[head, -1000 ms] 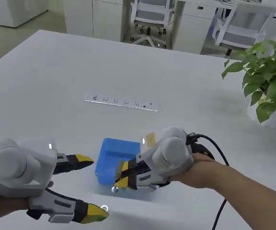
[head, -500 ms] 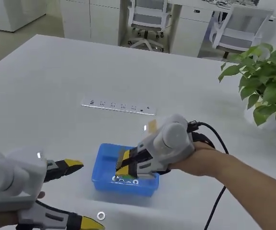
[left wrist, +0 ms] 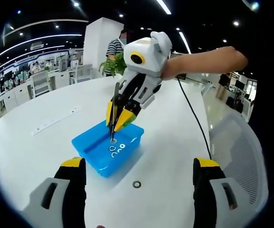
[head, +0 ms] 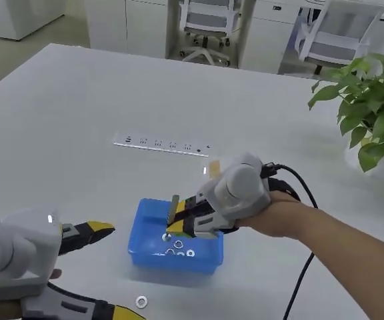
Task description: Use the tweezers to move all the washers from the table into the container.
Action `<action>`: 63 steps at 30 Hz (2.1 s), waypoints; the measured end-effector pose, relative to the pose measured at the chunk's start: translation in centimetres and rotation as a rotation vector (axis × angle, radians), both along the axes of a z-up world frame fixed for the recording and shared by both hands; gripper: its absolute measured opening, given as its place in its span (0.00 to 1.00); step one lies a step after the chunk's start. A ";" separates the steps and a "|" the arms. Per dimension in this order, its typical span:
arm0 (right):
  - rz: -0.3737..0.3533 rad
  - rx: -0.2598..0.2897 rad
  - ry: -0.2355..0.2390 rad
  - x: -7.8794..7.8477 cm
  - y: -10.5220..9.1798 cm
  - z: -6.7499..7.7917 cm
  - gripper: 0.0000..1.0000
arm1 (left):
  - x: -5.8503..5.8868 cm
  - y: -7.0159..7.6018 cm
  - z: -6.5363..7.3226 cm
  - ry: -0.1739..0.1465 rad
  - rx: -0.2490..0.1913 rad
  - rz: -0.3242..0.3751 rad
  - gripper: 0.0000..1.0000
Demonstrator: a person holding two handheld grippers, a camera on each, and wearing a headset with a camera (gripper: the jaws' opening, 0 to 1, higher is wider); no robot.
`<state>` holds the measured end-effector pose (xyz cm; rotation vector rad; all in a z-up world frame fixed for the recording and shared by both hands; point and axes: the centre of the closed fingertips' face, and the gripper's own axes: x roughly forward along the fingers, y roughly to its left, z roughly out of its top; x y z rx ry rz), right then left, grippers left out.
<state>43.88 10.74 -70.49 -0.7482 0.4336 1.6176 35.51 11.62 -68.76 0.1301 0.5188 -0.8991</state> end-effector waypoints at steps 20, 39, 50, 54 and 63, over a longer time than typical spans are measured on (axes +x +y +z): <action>-0.023 -0.022 0.005 1.8 0.5 -3.3 0.09 | 1.7 1.0 -0.4 -0.004 0.002 0.017 0.98; -0.024 -0.034 0.023 2.4 0.2 -5.5 0.09 | 4.3 -0.2 -0.8 -0.008 0.015 -0.006 0.84; -0.007 -0.040 0.015 2.4 0.2 -6.1 0.09 | 8.2 -1.3 -0.2 -0.100 0.058 -0.064 0.48; 0.011 -0.046 0.012 2.1 0.3 -6.3 0.10 | 9.4 -1.5 -0.4 -0.113 0.084 -0.079 0.37; 0.038 -0.056 -0.003 2.1 0.3 -6.5 0.10 | 10.4 -2.2 -0.6 -0.144 0.122 -0.152 0.21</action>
